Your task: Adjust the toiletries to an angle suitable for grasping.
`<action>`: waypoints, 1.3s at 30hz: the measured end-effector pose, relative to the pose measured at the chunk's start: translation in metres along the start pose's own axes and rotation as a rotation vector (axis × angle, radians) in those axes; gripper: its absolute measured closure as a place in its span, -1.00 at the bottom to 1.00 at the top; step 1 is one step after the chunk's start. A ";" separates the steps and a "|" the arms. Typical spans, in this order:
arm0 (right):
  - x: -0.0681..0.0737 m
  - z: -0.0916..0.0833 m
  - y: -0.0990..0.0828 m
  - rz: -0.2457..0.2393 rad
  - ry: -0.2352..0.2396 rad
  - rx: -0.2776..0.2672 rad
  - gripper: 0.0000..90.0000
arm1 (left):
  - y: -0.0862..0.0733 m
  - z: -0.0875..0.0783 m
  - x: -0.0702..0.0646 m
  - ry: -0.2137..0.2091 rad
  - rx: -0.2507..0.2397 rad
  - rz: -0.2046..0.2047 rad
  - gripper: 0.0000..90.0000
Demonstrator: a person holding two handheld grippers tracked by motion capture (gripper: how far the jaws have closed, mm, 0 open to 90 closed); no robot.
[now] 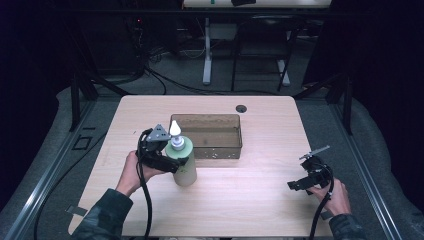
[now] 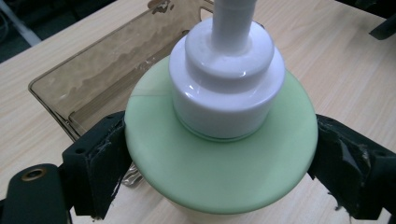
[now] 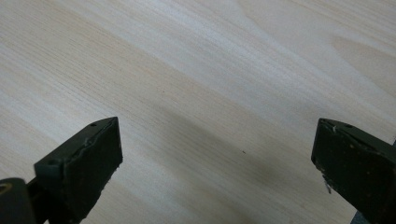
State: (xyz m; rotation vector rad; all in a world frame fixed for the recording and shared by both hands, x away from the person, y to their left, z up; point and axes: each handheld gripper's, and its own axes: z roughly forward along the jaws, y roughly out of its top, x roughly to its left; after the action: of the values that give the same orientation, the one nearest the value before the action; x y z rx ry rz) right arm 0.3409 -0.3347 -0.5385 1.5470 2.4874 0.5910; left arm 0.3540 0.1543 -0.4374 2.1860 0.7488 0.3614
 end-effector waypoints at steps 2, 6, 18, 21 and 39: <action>0.000 0.000 0.000 0.000 0.001 0.000 -0.96 | 0.000 0.000 0.002 -0.010 -0.002 -0.003 -0.74; 0.000 0.000 0.000 0.004 0.009 0.002 -0.96 | -0.001 -0.001 -0.001 0.009 -0.027 -0.053 -0.76; 0.000 0.000 0.001 0.008 0.013 -0.001 -0.96 | 0.006 0.001 -0.025 0.192 -0.046 -0.135 -0.75; 0.000 -0.001 0.000 0.003 0.008 -0.004 -0.96 | 0.005 0.000 -0.024 0.182 -0.043 -0.132 -0.74; 0.000 0.000 0.001 0.001 0.013 0.003 -0.96 | 0.013 -0.001 0.012 -0.039 0.031 0.050 -0.74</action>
State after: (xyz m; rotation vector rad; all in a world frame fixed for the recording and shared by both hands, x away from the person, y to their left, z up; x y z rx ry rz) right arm 0.3414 -0.3342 -0.5383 1.5511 2.4980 0.5989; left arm 0.3682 0.1556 -0.4261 2.2378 0.6844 0.3337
